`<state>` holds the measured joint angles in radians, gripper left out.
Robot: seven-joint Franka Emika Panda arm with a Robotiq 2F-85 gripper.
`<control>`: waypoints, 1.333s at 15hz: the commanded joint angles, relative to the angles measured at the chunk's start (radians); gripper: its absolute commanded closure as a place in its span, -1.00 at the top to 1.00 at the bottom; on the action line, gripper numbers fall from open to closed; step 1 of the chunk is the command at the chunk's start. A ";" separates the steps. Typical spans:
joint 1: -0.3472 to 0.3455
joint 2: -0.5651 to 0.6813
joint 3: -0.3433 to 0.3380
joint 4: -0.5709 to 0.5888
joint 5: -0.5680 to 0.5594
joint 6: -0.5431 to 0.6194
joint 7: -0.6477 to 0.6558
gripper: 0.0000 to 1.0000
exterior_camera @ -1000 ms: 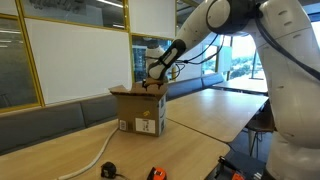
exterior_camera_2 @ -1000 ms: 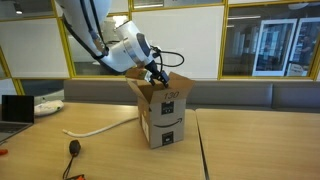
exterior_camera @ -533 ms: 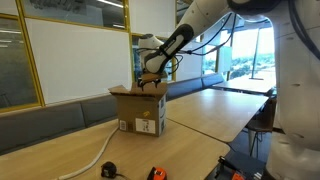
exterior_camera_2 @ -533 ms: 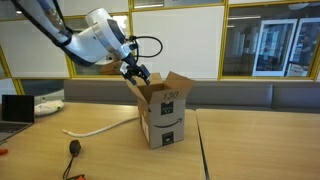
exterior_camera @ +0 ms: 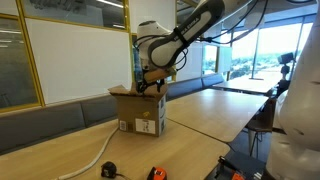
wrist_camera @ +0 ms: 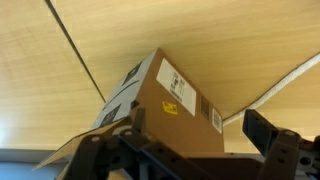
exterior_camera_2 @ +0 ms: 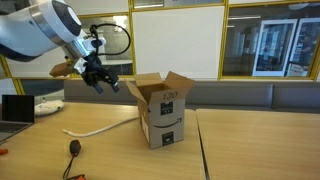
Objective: Put the objects on the table into the box.
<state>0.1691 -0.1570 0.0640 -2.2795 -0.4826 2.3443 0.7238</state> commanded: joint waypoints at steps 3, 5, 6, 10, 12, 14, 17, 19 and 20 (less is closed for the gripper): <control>-0.011 -0.094 0.052 -0.143 0.251 -0.034 -0.265 1.00; -0.022 -0.084 0.058 -0.190 0.276 -0.013 -0.316 1.00; -0.027 -0.076 0.058 -0.211 0.275 -0.008 -0.338 1.00; -0.040 -0.053 0.040 -0.297 0.253 0.040 -0.507 1.00; -0.051 -0.037 0.030 -0.336 0.243 0.089 -0.600 1.00; -0.058 -0.018 0.025 -0.368 0.247 0.137 -0.677 1.00; -0.052 0.021 0.024 -0.408 0.280 0.222 -0.765 1.00; -0.045 0.059 0.028 -0.430 0.304 0.283 -0.817 1.00; -0.041 0.082 0.031 -0.437 0.316 0.307 -0.841 1.00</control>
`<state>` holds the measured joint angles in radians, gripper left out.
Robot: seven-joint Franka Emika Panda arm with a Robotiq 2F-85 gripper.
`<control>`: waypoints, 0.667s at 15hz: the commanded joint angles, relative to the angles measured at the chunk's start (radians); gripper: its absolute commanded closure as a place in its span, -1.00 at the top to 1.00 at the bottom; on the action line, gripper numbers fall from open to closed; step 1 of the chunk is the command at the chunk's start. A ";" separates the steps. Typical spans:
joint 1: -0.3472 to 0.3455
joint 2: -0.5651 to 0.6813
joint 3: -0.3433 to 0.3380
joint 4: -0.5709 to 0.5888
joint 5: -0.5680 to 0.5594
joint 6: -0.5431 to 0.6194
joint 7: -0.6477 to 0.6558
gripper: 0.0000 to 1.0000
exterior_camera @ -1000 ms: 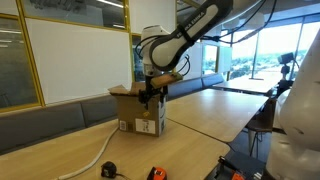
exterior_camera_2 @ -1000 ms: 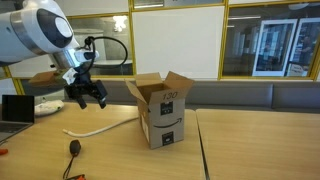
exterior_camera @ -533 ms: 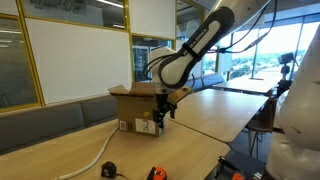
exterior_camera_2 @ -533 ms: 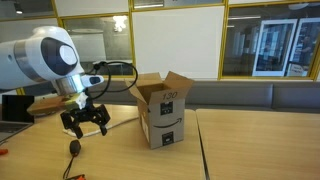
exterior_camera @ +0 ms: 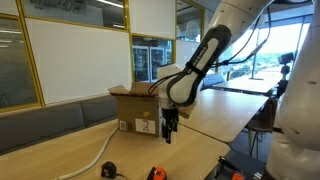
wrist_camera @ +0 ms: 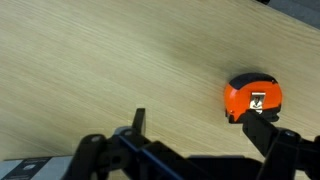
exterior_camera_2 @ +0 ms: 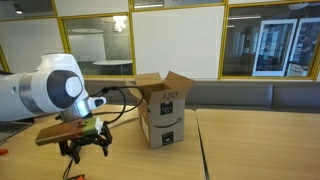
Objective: Put the objects on the table into the box.
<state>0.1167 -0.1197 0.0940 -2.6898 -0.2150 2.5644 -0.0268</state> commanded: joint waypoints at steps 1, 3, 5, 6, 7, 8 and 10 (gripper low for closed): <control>0.015 0.064 0.004 -0.033 0.061 0.108 -0.111 1.00; 0.020 0.107 0.012 -0.039 0.091 0.146 -0.148 1.00; 0.025 0.150 0.023 -0.031 0.120 0.168 -0.185 1.00; 0.026 0.170 0.030 -0.027 0.131 0.174 -0.200 1.00; 0.027 0.191 0.038 -0.018 0.145 0.176 -0.216 1.00; 0.027 0.211 0.046 -0.013 0.154 0.180 -0.225 1.00; 0.025 0.241 0.070 -0.007 0.197 0.194 -0.256 1.00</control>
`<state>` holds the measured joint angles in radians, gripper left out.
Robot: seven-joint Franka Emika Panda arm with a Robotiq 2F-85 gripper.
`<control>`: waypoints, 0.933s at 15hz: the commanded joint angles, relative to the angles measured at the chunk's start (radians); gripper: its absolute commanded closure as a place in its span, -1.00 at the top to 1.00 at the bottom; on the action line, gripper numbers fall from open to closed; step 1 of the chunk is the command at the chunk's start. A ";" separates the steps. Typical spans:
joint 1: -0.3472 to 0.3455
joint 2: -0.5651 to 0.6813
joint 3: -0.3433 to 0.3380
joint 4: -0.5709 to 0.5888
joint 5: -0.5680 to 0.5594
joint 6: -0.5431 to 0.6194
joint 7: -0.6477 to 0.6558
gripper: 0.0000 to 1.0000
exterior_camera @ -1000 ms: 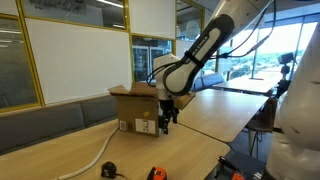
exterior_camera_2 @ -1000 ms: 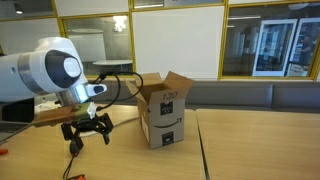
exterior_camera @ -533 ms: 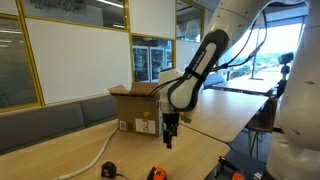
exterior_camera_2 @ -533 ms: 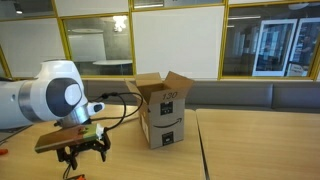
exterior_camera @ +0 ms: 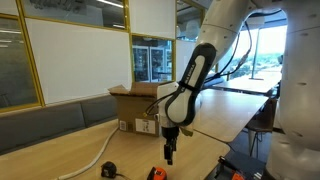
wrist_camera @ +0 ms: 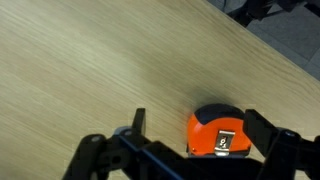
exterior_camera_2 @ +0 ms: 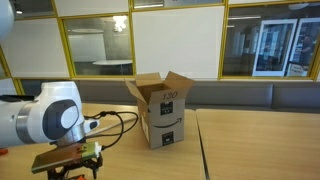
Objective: Put the objects on the table into the box.
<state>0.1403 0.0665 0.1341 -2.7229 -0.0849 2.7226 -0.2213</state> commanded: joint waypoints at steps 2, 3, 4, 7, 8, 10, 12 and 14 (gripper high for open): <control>-0.003 0.081 0.056 0.032 0.100 0.055 -0.091 1.00; -0.006 0.096 0.069 0.034 0.112 0.065 -0.104 1.00; -0.009 0.108 0.083 0.039 0.127 0.076 -0.119 1.00; -0.023 0.141 0.125 0.048 0.165 0.104 -0.160 1.00; -0.028 0.152 0.138 0.053 0.171 0.112 -0.172 1.00; -0.037 0.181 0.161 0.061 0.181 0.133 -0.190 1.00; -0.049 0.208 0.181 0.068 0.174 0.155 -0.203 1.00; -0.053 0.233 0.189 0.074 0.143 0.171 -0.205 1.00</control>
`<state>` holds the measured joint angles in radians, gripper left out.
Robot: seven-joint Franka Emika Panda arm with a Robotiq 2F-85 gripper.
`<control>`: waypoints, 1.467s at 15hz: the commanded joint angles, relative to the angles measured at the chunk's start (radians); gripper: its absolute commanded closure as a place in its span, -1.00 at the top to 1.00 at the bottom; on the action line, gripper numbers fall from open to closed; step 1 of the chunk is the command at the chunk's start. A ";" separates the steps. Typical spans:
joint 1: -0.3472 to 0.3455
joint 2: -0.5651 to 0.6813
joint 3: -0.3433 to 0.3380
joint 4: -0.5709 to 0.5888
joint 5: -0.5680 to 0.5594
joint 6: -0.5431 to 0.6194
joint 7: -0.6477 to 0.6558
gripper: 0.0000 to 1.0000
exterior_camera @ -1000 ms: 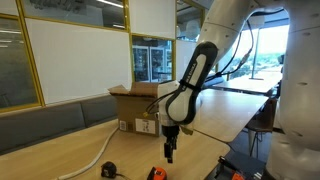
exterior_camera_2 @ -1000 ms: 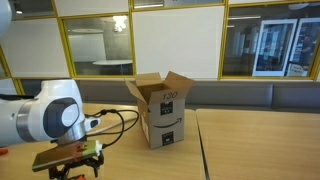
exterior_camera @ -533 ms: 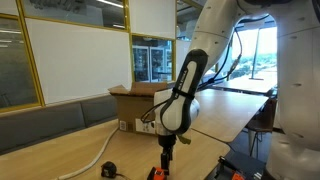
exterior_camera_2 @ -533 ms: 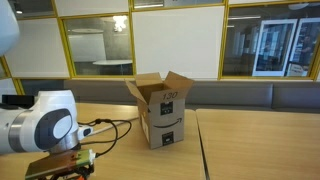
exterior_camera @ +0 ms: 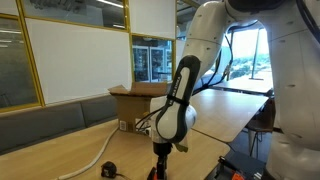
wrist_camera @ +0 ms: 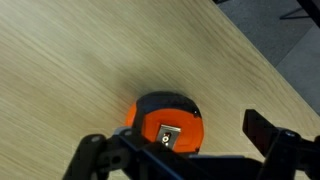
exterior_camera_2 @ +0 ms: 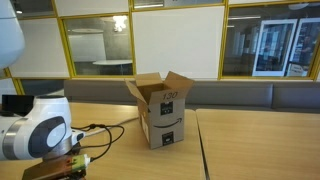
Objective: Put the objects on the table into the box.
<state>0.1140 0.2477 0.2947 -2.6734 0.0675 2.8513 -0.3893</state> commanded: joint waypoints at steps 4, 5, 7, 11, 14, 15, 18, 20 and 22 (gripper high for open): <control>-0.025 0.083 0.015 0.045 -0.064 0.041 -0.025 1.00; -0.026 0.084 0.012 0.051 -0.075 0.036 -0.024 1.00; -0.018 0.078 -0.008 0.061 -0.111 0.027 -0.009 1.00; -0.001 0.058 -0.045 0.076 -0.178 0.025 0.017 1.00; -0.006 0.071 -0.060 0.093 -0.204 0.026 0.014 1.00; -0.005 0.075 -0.066 0.096 -0.210 0.026 0.016 1.00; -0.011 0.085 -0.065 0.100 -0.209 0.028 0.012 1.00; -0.013 0.090 -0.063 0.101 -0.206 0.028 0.010 1.00; -0.014 0.096 -0.059 0.100 -0.209 0.030 0.001 1.00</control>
<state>0.1019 0.3205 0.2350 -2.5919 -0.1159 2.8733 -0.3957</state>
